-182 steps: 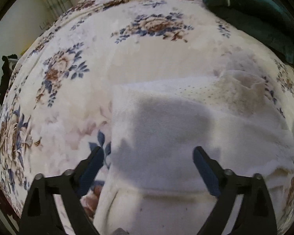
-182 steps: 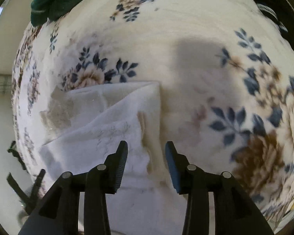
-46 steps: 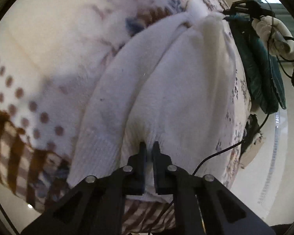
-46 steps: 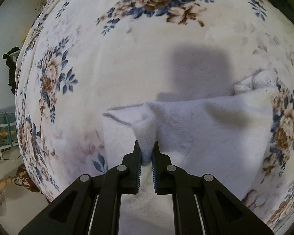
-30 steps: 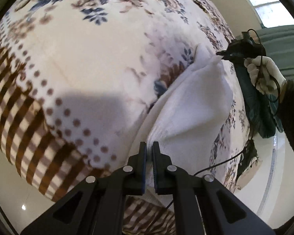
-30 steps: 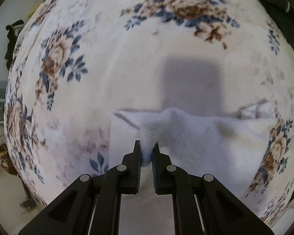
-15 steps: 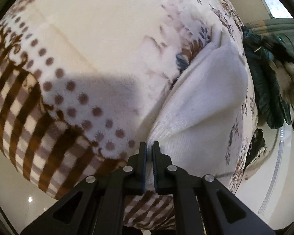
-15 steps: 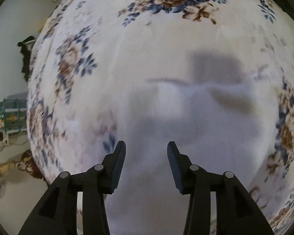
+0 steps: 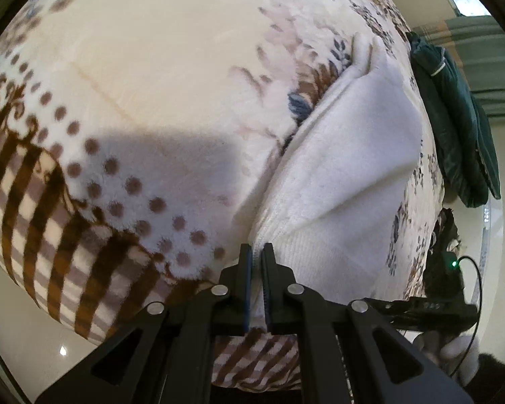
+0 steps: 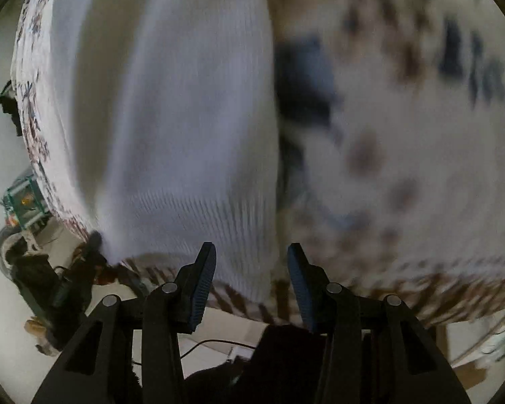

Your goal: Fold small clothes

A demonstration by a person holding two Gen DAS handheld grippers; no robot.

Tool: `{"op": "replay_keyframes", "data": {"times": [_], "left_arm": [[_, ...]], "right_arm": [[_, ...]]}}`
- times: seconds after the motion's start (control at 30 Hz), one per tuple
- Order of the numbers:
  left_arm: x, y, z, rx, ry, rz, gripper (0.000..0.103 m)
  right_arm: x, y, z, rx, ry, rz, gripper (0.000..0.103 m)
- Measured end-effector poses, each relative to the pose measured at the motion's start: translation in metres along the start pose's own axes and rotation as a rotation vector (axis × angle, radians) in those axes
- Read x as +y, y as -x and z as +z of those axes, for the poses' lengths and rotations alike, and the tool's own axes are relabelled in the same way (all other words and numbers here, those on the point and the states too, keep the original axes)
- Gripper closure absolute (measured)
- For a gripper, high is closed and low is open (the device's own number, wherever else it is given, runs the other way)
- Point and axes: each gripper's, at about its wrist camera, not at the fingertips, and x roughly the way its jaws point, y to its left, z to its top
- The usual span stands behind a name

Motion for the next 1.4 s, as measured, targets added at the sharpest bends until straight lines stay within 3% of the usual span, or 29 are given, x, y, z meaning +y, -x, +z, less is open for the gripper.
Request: {"op": "replay_keyframes", "data": {"times": [0.03, 0.07, 0.2, 0.3, 0.43, 0.57, 0.73, 0.9, 1.0, 1.1, 1.17, 1.27, 1.4], "left_arm": [[-0.003, 0.002, -0.001, -0.003, -0.008, 0.005, 0.099], [-0.007, 0.002, 0.0, -0.006, -0.014, 0.006, 0.099], [-0.019, 0.005, -0.004, -0.013, -0.041, 0.028, 0.099], [-0.028, 0.005, -0.01, 0.0, -0.064, 0.044, 0.099], [-0.039, -0.001, -0.02, 0.022, -0.112, 0.086, 0.099], [-0.038, -0.001, -0.023, 0.011, -0.126, 0.116, 0.099], [-0.013, -0.012, -0.019, 0.015, -0.112, 0.169, 0.099], [0.006, -0.033, -0.009, 0.05, -0.119, 0.179, 0.099], [0.004, -0.042, -0.007, 0.123, -0.132, 0.111, 0.096], [0.007, -0.033, -0.005, 0.163, -0.078, 0.027, 0.091], [0.013, -0.019, -0.003, 0.163, -0.048, -0.001, 0.064], [0.022, -0.006, 0.002, 0.144, -0.02, -0.046, 0.05], [0.02, -0.021, 0.013, 0.177, -0.006, -0.113, 0.047]], "right_arm": [[-0.001, -0.005, -0.005, -0.017, -0.005, 0.019, 0.062], [-0.002, -0.006, -0.012, -0.068, -0.012, 0.046, 0.094], [-0.006, -0.002, -0.034, -0.179, -0.016, 0.014, 0.097], [-0.016, 0.008, -0.056, -0.213, -0.008, -0.035, 0.097], [-0.031, 0.02, -0.08, -0.232, -0.015, -0.036, 0.099], [-0.023, 0.015, -0.09, -0.216, 0.02, -0.05, 0.1], [-0.009, -0.026, -0.103, -0.193, 0.091, -0.099, 0.1], [0.0, -0.053, -0.097, -0.146, 0.079, -0.067, 0.1], [0.005, -0.069, -0.09, -0.124, 0.081, -0.07, 0.1], [0.004, -0.072, -0.075, -0.113, 0.088, -0.073, 0.096], [-0.002, -0.068, -0.07, -0.069, 0.07, -0.009, 0.092], [-0.014, -0.063, -0.071, 0.009, 0.048, 0.068, 0.05], [-0.031, -0.047, -0.075, 0.022, 0.038, 0.157, 0.042]]}}
